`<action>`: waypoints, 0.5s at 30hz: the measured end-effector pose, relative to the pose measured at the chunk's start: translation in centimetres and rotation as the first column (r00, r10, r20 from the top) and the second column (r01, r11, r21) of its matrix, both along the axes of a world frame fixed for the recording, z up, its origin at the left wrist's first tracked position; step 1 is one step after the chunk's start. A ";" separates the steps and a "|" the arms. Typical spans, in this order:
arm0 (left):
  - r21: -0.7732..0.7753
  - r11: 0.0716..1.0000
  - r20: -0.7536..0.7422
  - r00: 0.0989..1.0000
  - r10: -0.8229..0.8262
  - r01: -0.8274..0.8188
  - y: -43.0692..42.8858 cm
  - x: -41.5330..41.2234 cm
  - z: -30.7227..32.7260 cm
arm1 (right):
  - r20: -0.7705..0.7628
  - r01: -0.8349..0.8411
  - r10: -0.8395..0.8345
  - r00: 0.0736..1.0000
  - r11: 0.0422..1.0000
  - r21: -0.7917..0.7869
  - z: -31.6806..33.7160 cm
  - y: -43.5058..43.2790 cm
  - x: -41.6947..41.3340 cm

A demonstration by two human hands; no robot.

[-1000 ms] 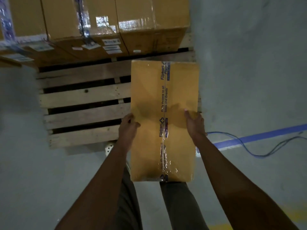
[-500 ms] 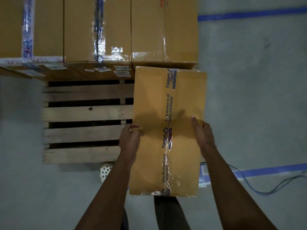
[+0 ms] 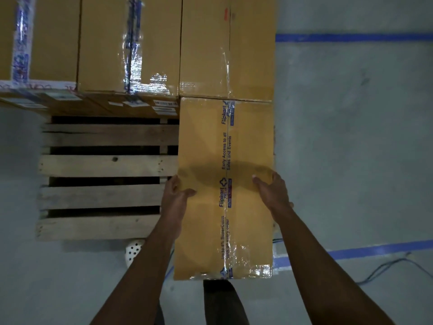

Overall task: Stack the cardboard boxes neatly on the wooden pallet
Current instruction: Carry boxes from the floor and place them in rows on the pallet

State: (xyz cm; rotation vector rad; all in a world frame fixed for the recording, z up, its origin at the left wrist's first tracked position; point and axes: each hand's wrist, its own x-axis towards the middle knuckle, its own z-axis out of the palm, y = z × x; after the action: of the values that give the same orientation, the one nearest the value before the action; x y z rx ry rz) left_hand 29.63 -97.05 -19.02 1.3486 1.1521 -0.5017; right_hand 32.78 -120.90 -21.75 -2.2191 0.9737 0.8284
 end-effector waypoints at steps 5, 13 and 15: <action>-0.033 0.999 0.023 1.000 0.000 0.001 0.5 0.1 0.0 | 0.019 0.016 -0.016 1.000 1.000 -0.026 -0.1 0.3 -0.2; -0.092 0.995 0.062 0.998 -0.030 0.035 1.5 0.0 -0.2 | 0.052 0.188 -0.194 0.980 0.977 0.104 -1.0 0.6 -0.3; -0.058 0.995 0.044 0.996 -0.078 0.080 1.8 -0.1 -0.6 | 0.041 0.150 -0.154 0.987 0.985 0.087 -0.9 0.8 -0.3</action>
State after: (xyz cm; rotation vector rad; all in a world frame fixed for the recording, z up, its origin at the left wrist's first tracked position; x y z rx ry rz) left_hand 29.49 -95.30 -19.58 1.3509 1.0454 -0.5584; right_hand 32.44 -120.14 -22.68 -2.0562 1.0517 0.7306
